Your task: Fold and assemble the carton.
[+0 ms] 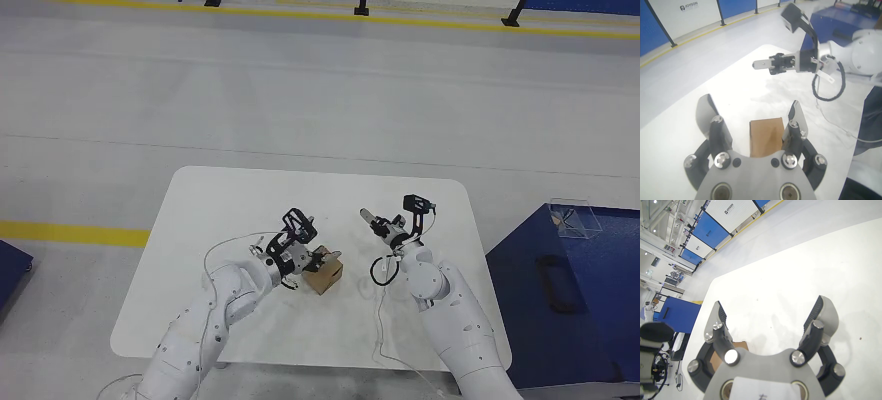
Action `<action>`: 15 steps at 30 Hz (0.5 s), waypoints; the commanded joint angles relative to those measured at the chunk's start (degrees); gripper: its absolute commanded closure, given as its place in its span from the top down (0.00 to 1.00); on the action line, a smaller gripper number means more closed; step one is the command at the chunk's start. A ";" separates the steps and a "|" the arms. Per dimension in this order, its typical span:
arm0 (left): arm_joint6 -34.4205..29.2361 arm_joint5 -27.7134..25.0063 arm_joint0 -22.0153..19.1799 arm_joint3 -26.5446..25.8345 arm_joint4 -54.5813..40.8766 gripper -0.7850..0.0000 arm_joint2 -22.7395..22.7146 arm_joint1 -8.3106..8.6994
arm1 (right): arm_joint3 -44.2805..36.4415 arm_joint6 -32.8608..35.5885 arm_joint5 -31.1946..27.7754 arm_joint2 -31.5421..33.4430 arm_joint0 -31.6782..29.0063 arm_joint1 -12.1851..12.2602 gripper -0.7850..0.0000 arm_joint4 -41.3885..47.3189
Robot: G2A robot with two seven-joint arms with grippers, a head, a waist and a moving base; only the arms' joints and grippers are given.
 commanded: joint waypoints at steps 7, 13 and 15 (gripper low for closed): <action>-1.70 0.84 -0.57 0.46 4.66 0.00 3.69 -0.62 | 0.00 0.00 0.00 0.00 0.00 0.00 1.00 0.00; -4.16 0.55 -2.23 3.52 4.46 0.00 5.26 -1.21 | 0.00 0.00 0.00 0.00 0.00 0.00 1.00 0.00; -5.64 0.89 -2.91 4.62 4.38 0.00 6.00 -1.51 | 0.00 0.00 0.00 0.00 0.00 0.00 1.00 0.00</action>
